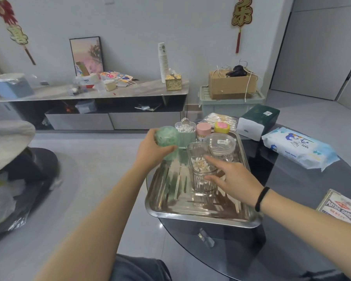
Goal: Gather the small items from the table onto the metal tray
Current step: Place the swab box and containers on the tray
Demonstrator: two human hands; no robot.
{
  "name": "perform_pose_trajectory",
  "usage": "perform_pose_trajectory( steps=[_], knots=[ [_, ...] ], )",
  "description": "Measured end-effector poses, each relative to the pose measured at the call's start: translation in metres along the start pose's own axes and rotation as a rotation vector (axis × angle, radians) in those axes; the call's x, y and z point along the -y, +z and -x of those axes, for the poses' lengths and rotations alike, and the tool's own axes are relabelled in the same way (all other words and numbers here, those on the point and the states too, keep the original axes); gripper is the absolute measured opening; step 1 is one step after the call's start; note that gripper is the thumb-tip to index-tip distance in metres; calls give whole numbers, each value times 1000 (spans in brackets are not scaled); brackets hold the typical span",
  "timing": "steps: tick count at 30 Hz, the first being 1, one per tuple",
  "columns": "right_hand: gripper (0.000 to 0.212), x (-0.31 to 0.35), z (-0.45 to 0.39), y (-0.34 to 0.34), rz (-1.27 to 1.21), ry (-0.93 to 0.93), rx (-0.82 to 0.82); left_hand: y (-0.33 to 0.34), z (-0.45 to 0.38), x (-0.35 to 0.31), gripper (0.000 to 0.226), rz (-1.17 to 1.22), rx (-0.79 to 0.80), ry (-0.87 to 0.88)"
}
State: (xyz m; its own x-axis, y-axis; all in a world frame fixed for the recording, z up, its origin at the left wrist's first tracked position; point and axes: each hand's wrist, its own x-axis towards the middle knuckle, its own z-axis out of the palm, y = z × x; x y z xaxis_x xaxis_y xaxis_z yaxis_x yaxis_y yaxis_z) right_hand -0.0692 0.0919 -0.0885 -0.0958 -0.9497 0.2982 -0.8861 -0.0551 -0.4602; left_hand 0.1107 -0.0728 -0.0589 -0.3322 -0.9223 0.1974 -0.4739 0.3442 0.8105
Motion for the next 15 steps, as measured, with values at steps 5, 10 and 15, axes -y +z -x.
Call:
perform_pose_trajectory(
  steps=[5, 10, 15],
  knots=[
    [59, 19, -36, 28, -3, 2, -24, -17, 2, -8, 65, 145, -120, 15],
    [61, 24, -65, 45, -3, 50, -28, -19, 5, -15, 63, 180, -212, 60],
    [60, 22, -77, 58, -60, 79, -42, -17, 6, -20, 63, 199, -151, 74]
  ],
)
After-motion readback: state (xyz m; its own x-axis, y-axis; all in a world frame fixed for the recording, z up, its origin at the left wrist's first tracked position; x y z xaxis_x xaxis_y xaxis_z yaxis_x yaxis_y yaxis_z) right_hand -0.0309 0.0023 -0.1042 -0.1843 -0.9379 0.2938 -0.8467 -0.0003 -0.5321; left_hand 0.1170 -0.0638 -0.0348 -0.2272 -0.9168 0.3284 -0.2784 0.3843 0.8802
